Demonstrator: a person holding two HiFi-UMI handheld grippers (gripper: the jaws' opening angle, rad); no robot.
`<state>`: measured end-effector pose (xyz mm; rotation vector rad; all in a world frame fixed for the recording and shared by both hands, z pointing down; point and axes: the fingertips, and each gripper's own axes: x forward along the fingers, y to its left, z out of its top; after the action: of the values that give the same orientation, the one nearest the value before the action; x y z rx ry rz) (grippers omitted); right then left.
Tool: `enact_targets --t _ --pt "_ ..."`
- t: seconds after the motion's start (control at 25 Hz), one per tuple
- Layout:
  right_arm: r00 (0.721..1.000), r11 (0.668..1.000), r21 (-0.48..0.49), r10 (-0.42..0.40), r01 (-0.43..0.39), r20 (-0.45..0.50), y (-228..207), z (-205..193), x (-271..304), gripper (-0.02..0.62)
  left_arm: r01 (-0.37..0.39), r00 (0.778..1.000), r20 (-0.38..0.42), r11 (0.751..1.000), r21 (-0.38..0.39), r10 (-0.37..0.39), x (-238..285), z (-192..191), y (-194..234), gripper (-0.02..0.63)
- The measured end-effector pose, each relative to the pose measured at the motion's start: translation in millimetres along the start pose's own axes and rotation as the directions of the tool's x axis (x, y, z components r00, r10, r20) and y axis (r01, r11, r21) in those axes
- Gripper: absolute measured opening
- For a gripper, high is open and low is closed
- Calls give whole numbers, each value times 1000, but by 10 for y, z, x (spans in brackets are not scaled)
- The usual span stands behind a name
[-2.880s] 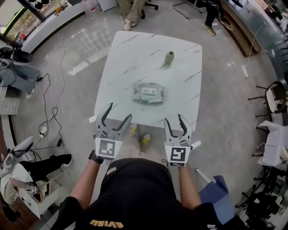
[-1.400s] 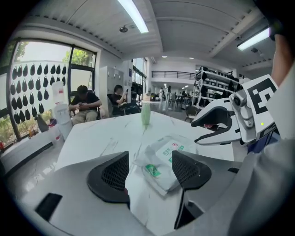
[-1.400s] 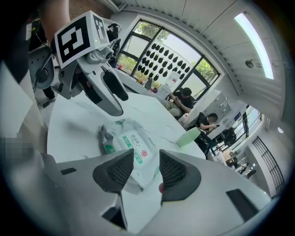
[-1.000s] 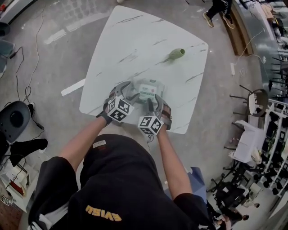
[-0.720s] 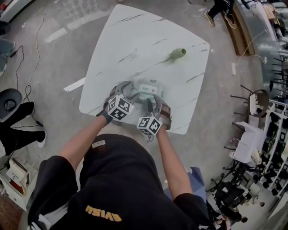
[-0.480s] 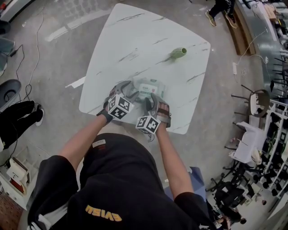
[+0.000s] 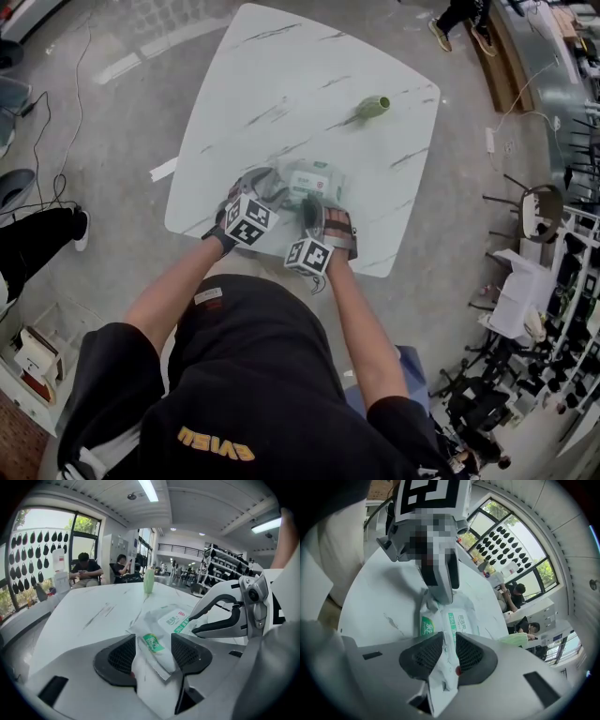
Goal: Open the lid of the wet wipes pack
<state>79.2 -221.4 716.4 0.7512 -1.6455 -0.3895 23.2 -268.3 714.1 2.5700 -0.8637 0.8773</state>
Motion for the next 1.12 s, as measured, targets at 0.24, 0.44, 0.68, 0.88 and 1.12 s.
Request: enact_targets --t 0.24,0.44,0.68,0.88,1.12 --pt "1000 1000 -27 15 -15 2 43 11 6 44 8 1000 4 1000 21 -8 -2 14 -33 225" --pt "1000 1000 -11 5 -6 -7 35 12 -5 25 25 1000 -6 1000 17 -25 23 -11 -84 187" --pt "998 998 16 61 -61 -4 48 16 30 28 50 999 -4 997 -53 -50 48 -54 -89 160" --pt "991 988 84 129 -126 -29 54 0 31 23 61 998 -11 997 -50 -62 45 -42 -108 156" --pt "989 988 75 141 -137 -52 53 11 51 3 35 999 -19 997 -65 -36 51 -42 -94 150"
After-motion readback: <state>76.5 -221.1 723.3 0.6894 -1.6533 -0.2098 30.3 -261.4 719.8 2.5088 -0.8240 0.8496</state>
